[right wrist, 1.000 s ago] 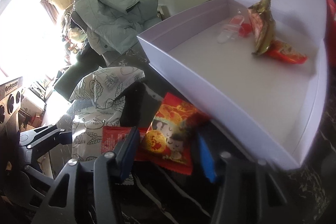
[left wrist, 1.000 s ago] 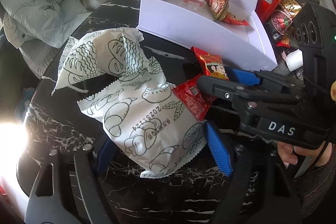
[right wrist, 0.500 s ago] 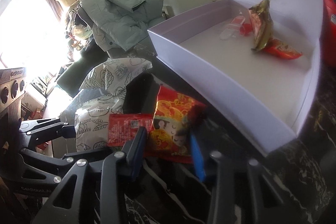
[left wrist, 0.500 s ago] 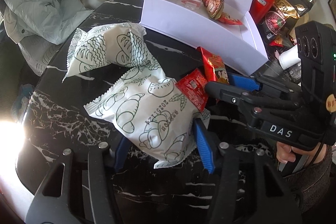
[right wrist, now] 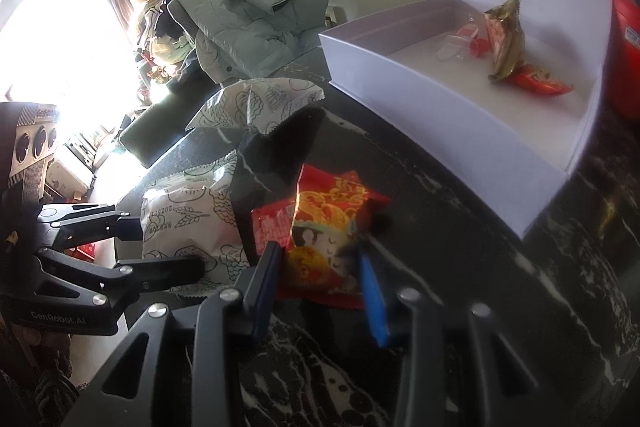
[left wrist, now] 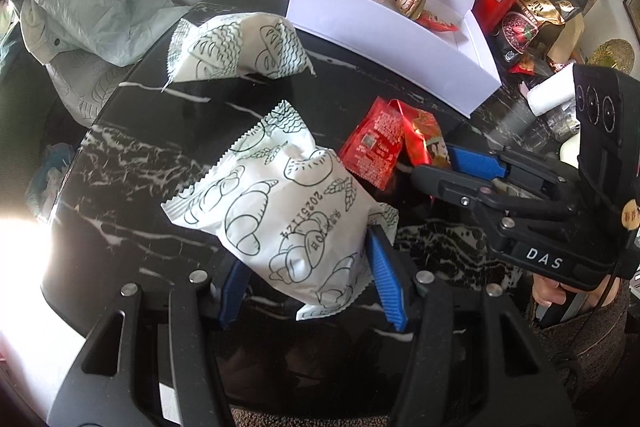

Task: Organize objects
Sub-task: 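Grasp white bread bag with left gripper while right gripper grasps red cartoon candy packet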

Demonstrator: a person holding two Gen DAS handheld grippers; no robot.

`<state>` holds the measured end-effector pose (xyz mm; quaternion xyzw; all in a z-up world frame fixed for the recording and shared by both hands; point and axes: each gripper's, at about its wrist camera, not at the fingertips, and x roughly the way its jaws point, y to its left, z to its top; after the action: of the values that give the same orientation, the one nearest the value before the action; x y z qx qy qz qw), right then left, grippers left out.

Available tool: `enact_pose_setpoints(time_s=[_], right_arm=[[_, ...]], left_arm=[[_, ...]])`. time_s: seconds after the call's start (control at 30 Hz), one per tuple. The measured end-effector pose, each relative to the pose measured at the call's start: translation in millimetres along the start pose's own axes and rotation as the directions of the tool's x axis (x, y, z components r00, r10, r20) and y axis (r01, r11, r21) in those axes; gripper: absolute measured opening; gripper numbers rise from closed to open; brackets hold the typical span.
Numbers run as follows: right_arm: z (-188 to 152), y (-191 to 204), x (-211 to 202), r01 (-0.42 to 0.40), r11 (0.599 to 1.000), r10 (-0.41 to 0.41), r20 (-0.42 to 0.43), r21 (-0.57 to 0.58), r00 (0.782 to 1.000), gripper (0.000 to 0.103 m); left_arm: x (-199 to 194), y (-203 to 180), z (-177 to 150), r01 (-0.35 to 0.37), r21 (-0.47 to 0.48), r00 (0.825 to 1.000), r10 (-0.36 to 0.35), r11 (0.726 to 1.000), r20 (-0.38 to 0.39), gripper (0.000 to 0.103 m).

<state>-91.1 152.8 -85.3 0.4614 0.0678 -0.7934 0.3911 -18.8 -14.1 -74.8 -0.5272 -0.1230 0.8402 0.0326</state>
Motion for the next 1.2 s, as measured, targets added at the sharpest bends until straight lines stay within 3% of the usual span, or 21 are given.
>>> enact_pose_setpoints(time_s=[0.27,0.63,0.8,0.87,0.97,1.0,1.07,1.2], right_arm=[[-7.4,10.2,-2.2,-0.002,1.000,0.002,-0.010,-0.020,1.000,0.039],[-12.6,8.0,1.5,0.014,1.000,-0.014,-0.015,-0.019,1.000,0.047],[-13.6,7.2,1.1,0.010,1.000,-0.010,-0.009,-0.017,1.000,0.046],[-14.0,6.7,0.9,0.002,1.000,-0.002,-0.007,-0.017,1.000,0.038],[-14.4,4.9,0.0,-0.018,1.000,0.018,-0.001,-0.005,1.000,0.034],[-14.6,5.0,-0.3,-0.017,1.000,0.017,0.001,-0.009,1.000,0.033],[-13.8,6.9,-2.7,-0.027,0.999,0.027,0.015,-0.019,1.000,0.020],[-11.9,8.5,-4.3,-0.018,0.999,0.019,0.020,-0.026,1.000,0.016]], left_arm=[[-3.5,3.4,-9.0,-0.009,-0.003,1.000,0.009,1.000,0.009,0.055],[3.2,-4.1,-4.2,-0.094,0.043,0.995,0.092,0.995,0.026,0.068],[5.7,-3.9,-1.5,-0.092,0.052,0.994,0.089,0.994,0.059,0.070],[6.0,-2.2,-2.3,-0.057,0.049,0.996,0.053,0.997,0.073,0.061],[4.2,-3.3,-1.6,-0.049,0.055,0.996,0.044,0.997,0.082,0.055],[3.5,-4.5,-1.3,-0.053,0.062,0.995,0.047,0.997,0.084,0.054],[1.6,-5.9,-0.8,-0.059,0.071,0.995,0.052,0.996,0.087,0.052],[-0.1,-4.7,-0.6,-0.050,0.068,0.996,0.044,0.996,0.081,0.051]])
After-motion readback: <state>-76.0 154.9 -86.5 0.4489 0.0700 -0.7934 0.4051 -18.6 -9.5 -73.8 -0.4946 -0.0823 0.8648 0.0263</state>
